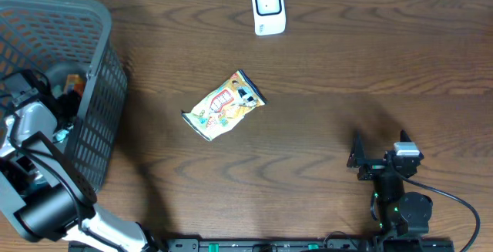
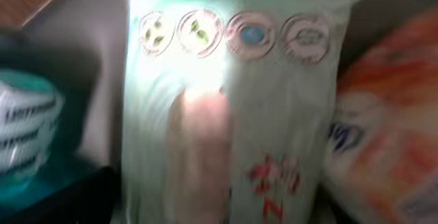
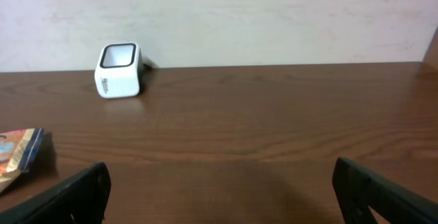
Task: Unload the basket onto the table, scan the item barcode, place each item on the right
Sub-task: 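Reach into the basket and grasp the green wipes pack with left gripper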
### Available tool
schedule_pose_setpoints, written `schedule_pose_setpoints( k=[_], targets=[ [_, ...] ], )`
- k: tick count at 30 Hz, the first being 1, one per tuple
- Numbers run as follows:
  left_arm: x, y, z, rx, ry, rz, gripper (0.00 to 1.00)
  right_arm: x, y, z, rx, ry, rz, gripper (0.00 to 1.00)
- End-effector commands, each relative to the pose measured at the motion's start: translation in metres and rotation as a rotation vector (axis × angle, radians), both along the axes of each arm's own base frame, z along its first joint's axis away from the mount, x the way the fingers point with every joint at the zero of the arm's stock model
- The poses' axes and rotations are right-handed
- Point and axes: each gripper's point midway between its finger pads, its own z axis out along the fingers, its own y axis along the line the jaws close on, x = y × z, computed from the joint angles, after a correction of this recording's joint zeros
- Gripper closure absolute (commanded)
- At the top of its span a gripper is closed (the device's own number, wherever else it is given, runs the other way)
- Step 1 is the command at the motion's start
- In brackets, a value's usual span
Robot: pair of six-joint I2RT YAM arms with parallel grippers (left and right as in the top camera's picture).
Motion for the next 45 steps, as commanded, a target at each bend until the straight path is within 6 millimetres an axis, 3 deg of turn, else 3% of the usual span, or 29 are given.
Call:
schedule_pose_setpoints(
  k=[1,2,3,5,6,8,10,14,17,21,28,33,38,45],
  targets=[
    [-0.025,-0.015,-0.061,-0.089,0.152,-0.012,0.02,0.0,-0.003,0.0,-0.012,0.0,-0.014,0.01],
    [-0.026,-0.016,-0.066,-0.094,0.159,-0.012,0.0,0.0,-0.003,0.0,-0.011,0.0,-0.014,0.01],
    [-0.026,-0.016,-0.071,-0.099,0.164,-0.012,0.05,0.0,-0.003,0.0,-0.011,0.0,-0.014,0.01],
    [-0.025,-0.015,-0.074,-0.096,0.162,-0.012,0.21,0.0,-0.003,0.0,-0.011,0.0,-0.014,0.01],
    [-0.024,-0.014,-0.073,-0.092,0.155,-0.012,0.36,0.0,-0.003,0.0,-0.011,0.0,-0.014,0.01],
    [-0.021,-0.012,-0.07,-0.083,0.142,-0.012,0.54,0.0,-0.003,0.0,-0.012,0.0,-0.014,0.01],
    [-0.019,-0.011,-0.066,-0.077,0.134,-0.011,0.64,0.0,-0.003,0.0,-0.011,0.0,-0.014,0.01],
    [-0.02,-0.011,-0.054,-0.073,0.129,-0.011,0.67,0.0,-0.003,0.0,-0.012,0.0,-0.014,0.01],
    [-0.02,-0.011,-0.034,-0.059,0.108,-0.007,0.67,0.0,-0.003,0.0,-0.012,0.0,-0.014,0.01],
    [-0.018,-0.01,0.014,-0.01,0.037,-0.003,0.67,0.0,-0.003,0.0,-0.011,0.0,-0.014,0.01],
    [-0.022,-0.013,0.141,0.128,-0.24,0.077,0.67,0.0,-0.003,0.0,-0.011,0.0,-0.014,0.01],
    [-0.039,-0.028,0.226,0.189,-0.486,0.162,0.67,0.0,-0.003,0.0,-0.011,0.0,-0.014,0.01],
    [-0.051,-0.064,0.29,0.182,-0.704,0.077,0.67,0.0,-0.003,0.0,-0.011,0.0,-0.014,0.01],
    [-0.057,-0.139,0.34,0.034,-0.92,-0.199,0.67,0.0,-0.003,0.0,-0.012,0.0,-0.014,0.01]
  ],
)
